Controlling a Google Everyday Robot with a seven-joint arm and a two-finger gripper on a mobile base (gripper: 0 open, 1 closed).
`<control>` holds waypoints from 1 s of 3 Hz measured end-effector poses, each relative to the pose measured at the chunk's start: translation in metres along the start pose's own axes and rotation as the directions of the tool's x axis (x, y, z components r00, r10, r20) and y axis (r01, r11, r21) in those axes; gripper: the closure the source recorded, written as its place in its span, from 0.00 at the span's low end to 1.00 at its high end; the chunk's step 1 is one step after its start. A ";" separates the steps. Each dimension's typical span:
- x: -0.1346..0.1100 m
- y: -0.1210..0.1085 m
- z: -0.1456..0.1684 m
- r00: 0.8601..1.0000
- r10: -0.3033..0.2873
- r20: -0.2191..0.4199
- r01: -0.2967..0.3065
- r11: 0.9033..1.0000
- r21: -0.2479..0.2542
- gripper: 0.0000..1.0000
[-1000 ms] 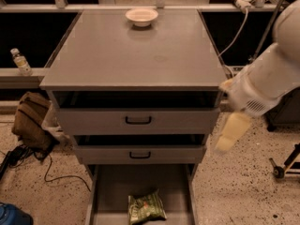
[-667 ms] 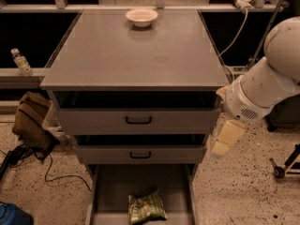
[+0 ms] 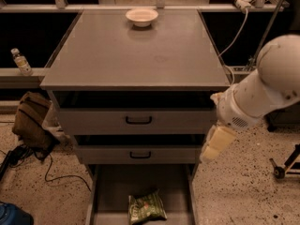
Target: Pick green jalapeno chip bag from bottom drawer and place on counter
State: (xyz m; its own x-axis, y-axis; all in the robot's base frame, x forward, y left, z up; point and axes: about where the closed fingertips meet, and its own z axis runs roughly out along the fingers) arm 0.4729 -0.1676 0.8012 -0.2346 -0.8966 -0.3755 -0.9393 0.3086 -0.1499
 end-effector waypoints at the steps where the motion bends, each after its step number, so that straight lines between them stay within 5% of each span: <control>1: 0.005 0.038 0.086 0.995 0.093 0.044 -0.090 0.994 -0.070 0.00; 2: 0.025 0.081 0.187 0.979 0.202 0.007 -0.198 0.969 -0.148 0.00; 3: 0.026 0.074 0.204 0.959 0.282 0.033 -0.276 0.954 -0.112 0.00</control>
Offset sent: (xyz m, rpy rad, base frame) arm 0.0674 0.1082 -0.2938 0.2937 -0.1312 -0.3841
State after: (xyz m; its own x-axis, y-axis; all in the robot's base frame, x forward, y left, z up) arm 0.4480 -0.1033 0.5941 -0.4813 -0.7625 -0.4324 -0.8597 0.5068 0.0634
